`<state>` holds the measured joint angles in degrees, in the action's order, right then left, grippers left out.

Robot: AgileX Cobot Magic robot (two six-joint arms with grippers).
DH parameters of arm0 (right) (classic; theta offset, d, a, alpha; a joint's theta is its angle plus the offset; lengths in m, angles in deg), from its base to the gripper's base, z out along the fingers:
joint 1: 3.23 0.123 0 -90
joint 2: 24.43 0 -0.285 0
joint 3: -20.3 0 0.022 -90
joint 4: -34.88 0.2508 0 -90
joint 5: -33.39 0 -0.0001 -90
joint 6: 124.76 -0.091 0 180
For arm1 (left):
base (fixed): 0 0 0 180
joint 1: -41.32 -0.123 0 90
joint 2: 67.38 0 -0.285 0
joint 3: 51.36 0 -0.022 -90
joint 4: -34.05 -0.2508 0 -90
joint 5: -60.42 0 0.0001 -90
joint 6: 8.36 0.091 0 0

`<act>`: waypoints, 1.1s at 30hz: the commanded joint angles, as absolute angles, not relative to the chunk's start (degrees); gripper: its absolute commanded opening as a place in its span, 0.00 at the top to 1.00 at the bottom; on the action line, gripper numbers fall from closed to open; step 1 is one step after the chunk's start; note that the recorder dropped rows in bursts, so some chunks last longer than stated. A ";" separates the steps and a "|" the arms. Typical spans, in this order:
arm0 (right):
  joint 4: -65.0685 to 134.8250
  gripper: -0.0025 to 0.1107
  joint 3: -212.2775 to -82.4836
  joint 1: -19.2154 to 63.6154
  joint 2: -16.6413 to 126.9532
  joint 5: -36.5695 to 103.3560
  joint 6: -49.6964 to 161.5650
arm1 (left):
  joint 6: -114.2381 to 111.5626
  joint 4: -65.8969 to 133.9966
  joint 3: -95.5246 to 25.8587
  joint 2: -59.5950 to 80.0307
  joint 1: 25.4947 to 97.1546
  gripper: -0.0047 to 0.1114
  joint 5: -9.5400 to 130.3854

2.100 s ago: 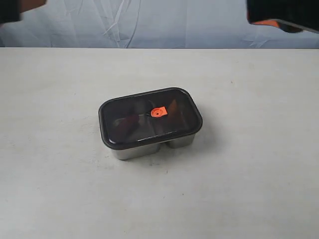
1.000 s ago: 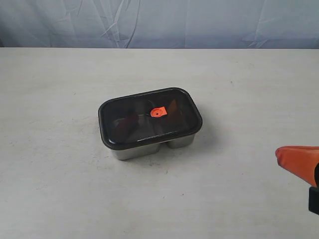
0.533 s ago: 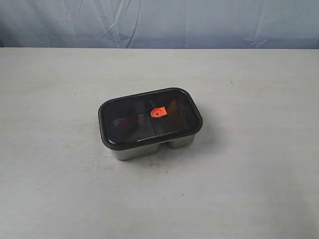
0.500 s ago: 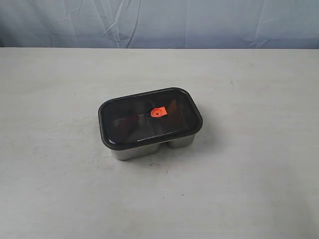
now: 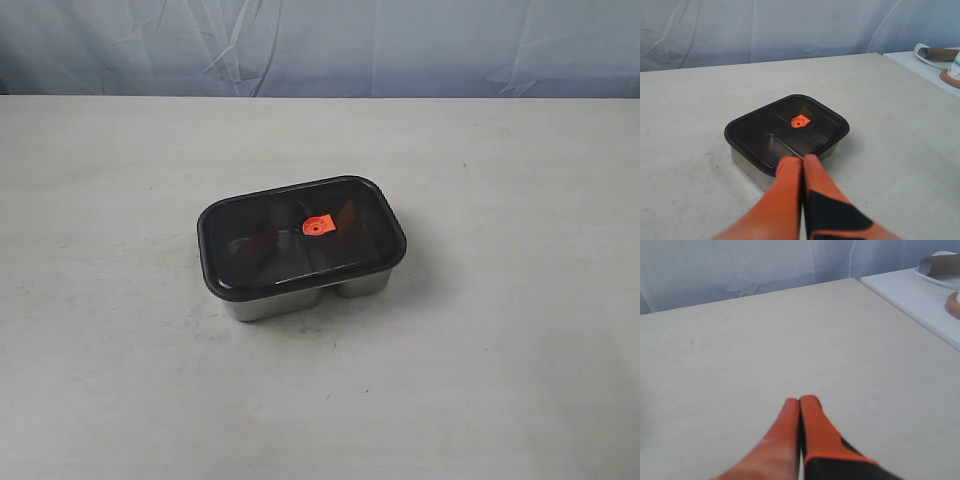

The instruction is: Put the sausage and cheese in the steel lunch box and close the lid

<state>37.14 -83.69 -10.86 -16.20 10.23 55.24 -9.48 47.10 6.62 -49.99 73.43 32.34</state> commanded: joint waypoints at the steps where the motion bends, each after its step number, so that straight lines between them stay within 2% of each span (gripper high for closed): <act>1: 36.73 0.98 -82.48 -11.22 -16.64 12.39 55.24 | -9.34 46.56 6.89 -50.25 73.72 0.96 32.58; 15: 36.73 0.98 -82.48 -11.22 -16.64 12.60 55.24 | -9.37 44.77 7.00 -50.25 73.57 0.96 32.48; 17: 36.73 0.98 -82.48 -11.22 -16.64 12.60 55.24 | -9.37 39.05 7.00 -50.25 70.03 0.96 32.53; 22: 36.73 0.98 -82.48 -11.22 -16.64 12.60 55.24 | -9.80 41.86 10.49 -50.91 49.25 0.96 33.92; 24: 36.73 0.98 -82.48 -11.22 -16.64 12.60 55.24 | -9.80 41.87 11.87 -51.95 44.61 0.96 33.92; 28: 36.73 0.98 -82.48 -11.22 -16.64 12.60 55.24 | -9.80 42.42 16.32 -54.40 39.43 0.96 33.92; 33: 36.88 0.98 -82.48 -11.22 -16.64 12.50 55.24 | -9.80 43.76 22.59 -58.36 38.87 0.96 35.76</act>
